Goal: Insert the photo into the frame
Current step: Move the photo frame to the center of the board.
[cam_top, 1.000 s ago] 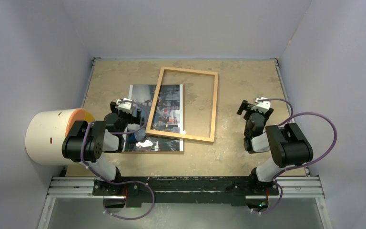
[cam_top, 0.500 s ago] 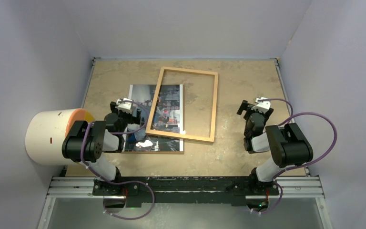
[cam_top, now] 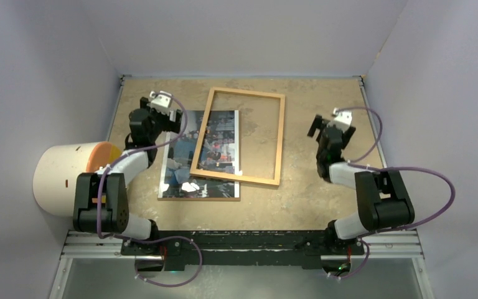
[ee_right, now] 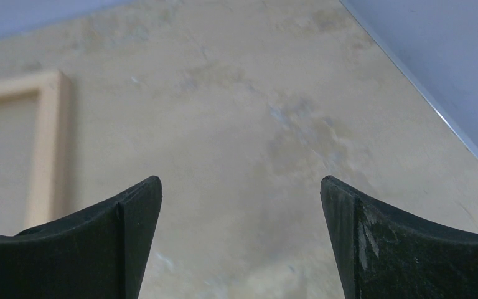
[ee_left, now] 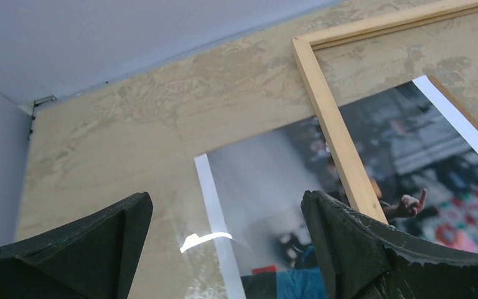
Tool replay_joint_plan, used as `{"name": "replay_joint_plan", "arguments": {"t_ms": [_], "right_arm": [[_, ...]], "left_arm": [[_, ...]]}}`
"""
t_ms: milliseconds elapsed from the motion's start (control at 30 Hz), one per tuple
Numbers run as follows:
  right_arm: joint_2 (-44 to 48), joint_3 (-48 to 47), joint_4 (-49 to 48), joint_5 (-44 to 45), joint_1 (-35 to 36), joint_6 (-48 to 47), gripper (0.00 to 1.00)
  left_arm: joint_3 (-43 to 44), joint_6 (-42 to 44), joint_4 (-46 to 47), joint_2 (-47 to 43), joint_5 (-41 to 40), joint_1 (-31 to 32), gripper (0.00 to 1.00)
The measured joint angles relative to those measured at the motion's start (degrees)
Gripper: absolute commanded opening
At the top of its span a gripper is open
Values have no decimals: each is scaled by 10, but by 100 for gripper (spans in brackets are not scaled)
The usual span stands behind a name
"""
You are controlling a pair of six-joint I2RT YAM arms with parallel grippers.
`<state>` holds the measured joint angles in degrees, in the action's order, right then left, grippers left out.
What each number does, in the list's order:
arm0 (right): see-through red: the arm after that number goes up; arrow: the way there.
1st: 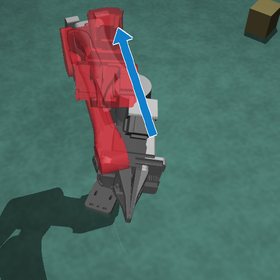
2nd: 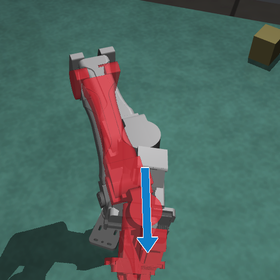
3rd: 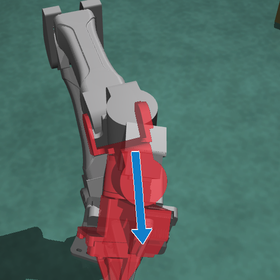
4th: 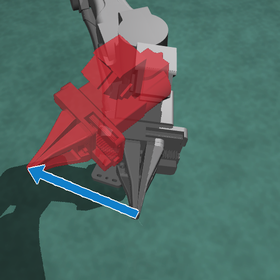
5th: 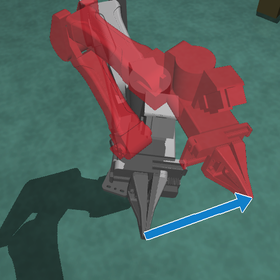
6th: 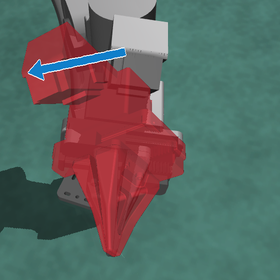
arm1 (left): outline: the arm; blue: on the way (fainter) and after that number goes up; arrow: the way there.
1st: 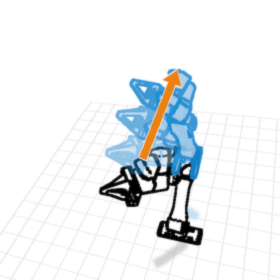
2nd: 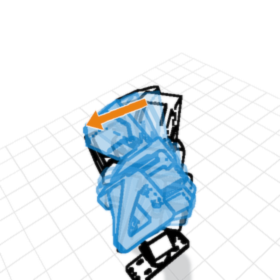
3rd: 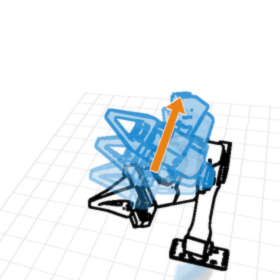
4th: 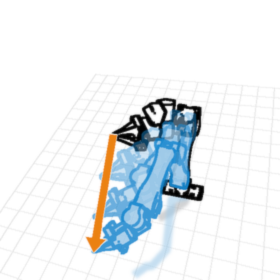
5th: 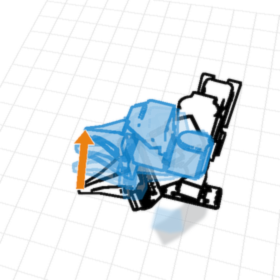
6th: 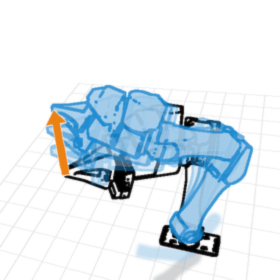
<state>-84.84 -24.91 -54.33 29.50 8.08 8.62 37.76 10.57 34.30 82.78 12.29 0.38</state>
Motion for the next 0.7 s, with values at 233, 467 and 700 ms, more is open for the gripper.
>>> {"name": "replay_joint_plan", "arguments": {"t_ms": [233,467,700], "right_arm": [[-26,-318,308,-127,0,147,99],[-222,-636,537,-155,105,198,94],[-402,-827,704,-84,296,221,88]], "left_arm": [[145,12,-227,9,-5,0,99],[221,10,-393,48,-6,0,96],[259,12,-470,100,-20,0,96]]}}
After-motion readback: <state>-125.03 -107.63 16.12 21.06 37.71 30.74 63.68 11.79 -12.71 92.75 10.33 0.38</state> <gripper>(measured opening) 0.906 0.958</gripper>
